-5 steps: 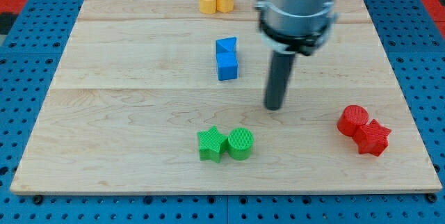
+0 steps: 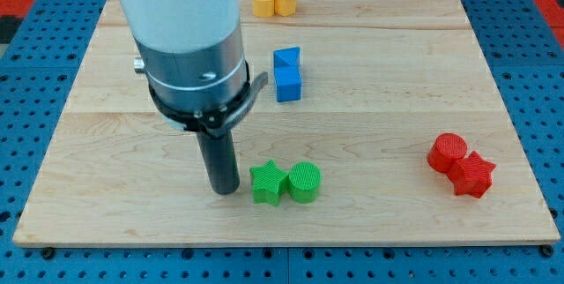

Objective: Push the green star along with the green circle towards the bottom right

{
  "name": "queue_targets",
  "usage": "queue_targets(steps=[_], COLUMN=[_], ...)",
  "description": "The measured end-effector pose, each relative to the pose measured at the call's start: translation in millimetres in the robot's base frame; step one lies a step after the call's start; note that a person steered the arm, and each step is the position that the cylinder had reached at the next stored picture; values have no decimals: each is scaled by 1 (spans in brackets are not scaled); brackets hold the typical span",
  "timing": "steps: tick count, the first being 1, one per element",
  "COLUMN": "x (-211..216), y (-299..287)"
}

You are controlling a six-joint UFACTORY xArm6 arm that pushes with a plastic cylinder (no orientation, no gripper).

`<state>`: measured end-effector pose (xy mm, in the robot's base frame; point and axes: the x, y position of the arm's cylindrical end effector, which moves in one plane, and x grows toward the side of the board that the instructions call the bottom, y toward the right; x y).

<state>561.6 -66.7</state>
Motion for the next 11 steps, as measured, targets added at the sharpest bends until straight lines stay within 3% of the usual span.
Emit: queue_targets(steps=[3,9,11], x=[5,-3,-3], y=[6,155,177])
